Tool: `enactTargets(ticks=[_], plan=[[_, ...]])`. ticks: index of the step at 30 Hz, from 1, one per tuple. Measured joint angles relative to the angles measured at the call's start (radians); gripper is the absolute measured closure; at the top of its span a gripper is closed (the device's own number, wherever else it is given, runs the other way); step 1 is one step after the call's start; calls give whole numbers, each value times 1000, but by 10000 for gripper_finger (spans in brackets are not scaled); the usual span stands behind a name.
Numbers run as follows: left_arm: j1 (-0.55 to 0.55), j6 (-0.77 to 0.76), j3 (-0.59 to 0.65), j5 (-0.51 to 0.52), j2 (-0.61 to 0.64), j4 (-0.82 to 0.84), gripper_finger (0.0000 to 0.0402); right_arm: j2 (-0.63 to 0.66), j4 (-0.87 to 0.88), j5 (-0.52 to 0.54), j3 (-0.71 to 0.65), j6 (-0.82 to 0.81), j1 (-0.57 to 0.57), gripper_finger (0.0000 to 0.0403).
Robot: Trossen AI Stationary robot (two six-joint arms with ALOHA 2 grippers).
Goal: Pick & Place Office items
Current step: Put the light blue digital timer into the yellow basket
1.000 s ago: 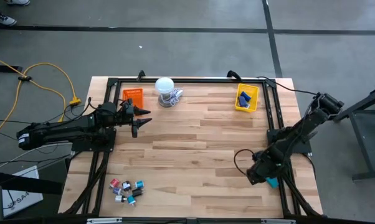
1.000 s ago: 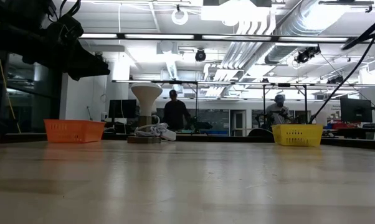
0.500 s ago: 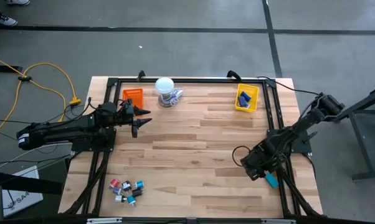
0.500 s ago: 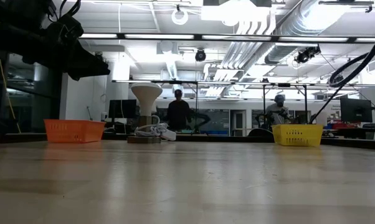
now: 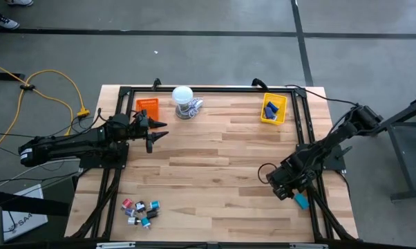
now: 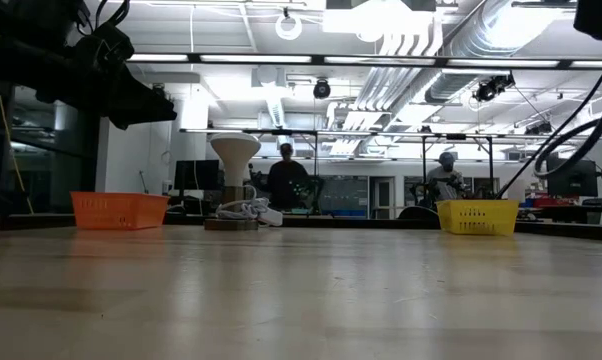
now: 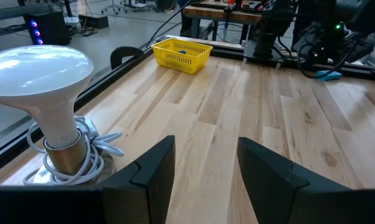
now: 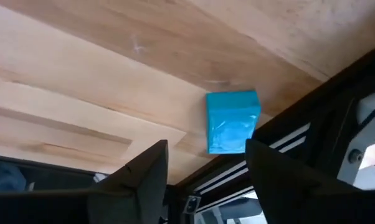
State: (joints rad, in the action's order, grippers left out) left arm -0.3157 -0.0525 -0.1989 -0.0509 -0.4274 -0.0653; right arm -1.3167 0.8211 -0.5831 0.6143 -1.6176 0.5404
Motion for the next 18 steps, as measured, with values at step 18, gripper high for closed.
enactTargets(ticks=[18], plan=[[0, 0, 0, 0, 0, 0, 234, 0, -78, 0, -85, 42, 1, 150]])
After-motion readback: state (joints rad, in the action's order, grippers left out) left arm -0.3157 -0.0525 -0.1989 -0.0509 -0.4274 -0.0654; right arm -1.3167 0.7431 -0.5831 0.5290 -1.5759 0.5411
